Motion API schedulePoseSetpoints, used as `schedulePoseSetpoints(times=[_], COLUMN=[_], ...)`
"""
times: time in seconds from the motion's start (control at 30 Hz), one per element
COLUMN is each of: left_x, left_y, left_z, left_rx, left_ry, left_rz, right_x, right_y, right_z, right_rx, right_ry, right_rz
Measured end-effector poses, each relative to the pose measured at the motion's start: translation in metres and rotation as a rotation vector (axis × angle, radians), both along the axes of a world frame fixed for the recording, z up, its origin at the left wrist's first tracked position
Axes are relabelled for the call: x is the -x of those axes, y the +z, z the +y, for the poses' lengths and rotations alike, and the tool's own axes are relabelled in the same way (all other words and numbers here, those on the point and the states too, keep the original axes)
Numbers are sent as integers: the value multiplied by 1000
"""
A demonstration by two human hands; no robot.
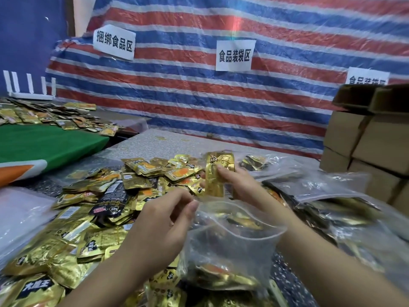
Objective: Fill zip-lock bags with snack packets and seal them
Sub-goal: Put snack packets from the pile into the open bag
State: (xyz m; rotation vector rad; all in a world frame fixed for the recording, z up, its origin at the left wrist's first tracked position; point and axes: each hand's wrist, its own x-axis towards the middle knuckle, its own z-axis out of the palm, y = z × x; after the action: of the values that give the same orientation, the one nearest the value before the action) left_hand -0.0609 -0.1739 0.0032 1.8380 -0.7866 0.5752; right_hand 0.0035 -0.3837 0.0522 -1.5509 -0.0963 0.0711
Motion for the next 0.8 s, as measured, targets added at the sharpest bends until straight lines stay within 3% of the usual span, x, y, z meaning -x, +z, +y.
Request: schedulePoseSetpoints(times=[0.13,0.27,0.47,0.63,0.8], left_x=[1,1,1,1,1], left_y=[1,2,3,1,0], left_z=[-4,-5,-5,-8,-9], left_rx=[20,2,-58,-93,-86], left_ry=[53,69,82,175,261], left_rz=[-45,-53,-22,-116,-120], right_x=[18,36,54,58,62], right_y=[-8,-22,-33,-24,-19], right_z=[-3,10,18,21,25], right_rx=[331,164,72,194,189], right_ry=[-36,69,176,143,104], right_rz=[-92,-82,-91,-156,-177])
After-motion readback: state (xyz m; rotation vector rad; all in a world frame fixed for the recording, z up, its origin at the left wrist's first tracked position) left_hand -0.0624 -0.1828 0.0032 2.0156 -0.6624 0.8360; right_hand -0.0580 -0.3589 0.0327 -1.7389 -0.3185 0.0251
